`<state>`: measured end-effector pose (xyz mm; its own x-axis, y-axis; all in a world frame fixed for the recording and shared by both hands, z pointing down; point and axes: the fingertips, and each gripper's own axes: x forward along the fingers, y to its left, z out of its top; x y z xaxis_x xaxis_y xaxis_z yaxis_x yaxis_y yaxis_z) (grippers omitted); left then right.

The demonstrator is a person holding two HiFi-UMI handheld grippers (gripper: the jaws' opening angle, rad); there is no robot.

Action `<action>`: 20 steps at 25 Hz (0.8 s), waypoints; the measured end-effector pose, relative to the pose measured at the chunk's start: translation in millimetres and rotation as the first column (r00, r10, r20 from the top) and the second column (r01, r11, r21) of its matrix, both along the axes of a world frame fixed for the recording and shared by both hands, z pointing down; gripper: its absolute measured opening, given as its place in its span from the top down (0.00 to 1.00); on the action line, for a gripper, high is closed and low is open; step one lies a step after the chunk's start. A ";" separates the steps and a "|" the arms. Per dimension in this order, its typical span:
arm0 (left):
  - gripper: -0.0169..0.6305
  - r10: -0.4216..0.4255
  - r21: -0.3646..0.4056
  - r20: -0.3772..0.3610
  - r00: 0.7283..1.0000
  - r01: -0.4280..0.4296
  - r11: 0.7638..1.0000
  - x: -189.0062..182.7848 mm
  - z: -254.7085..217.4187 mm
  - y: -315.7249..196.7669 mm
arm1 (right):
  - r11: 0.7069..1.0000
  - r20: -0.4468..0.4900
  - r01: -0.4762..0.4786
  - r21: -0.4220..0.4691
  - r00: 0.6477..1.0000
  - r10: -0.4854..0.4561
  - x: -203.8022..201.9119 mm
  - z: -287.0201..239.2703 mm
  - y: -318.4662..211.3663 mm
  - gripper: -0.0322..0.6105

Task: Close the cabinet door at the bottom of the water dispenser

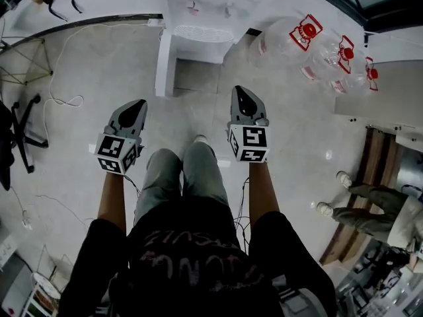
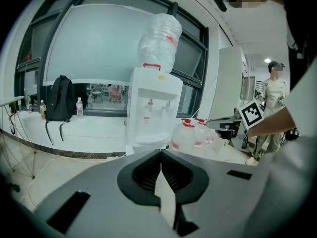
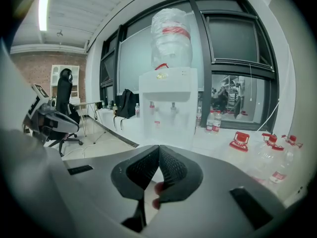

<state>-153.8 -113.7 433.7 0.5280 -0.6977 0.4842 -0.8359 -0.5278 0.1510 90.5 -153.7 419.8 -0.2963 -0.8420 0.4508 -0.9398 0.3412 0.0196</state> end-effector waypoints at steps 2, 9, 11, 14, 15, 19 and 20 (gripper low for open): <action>0.95 -0.009 0.000 -0.006 1.000 0.009 1.000 -2.4 21.2 -3.0 | 1.000 -0.002 0.009 0.000 1.000 -0.009 -2.4 20.0 -3.9 0.93; 0.95 -0.017 -0.007 -0.010 1.000 0.017 1.000 -10.1 103.8 -9.8 | 0.999 0.002 0.034 -0.004 0.999 -0.034 -13.1 95.2 -18.4 0.93; 0.95 -0.023 -0.003 -0.011 1.000 0.023 1.000 -12.3 128.5 -14.3 | 0.999 -0.002 0.044 0.003 0.999 -0.044 -14.9 117.2 -24.4 0.93; 0.95 -0.026 0.005 -0.021 0.999 0.026 1.000 -14.3 165.1 -16.0 | 0.999 -0.009 0.048 0.002 0.999 -0.048 -13.6 152.1 -27.4 0.93; 0.95 -0.030 0.006 -0.021 0.999 0.030 1.000 -15.5 177.1 -16.1 | 0.999 -0.012 0.046 0.001 0.999 -0.046 -12.5 163.7 -27.8 0.93; 0.95 -0.060 0.012 -0.034 0.998 0.061 0.998 -24.1 214.4 -15.0 | 0.999 -0.003 0.034 0.006 0.999 -0.034 -12.5 200.7 -27.8 0.93; 0.95 -0.065 0.014 -0.040 0.997 0.065 0.998 -25.4 221.8 -15.4 | 0.999 0.000 0.033 0.009 0.999 -0.033 -13.3 207.8 -27.8 0.93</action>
<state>-179.2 -129.2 655.5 0.4997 -0.7382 0.4532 -0.8621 -0.4748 0.1773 77.2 -181.5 627.6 -0.3242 -0.8356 0.4435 -0.9280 0.3719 0.0223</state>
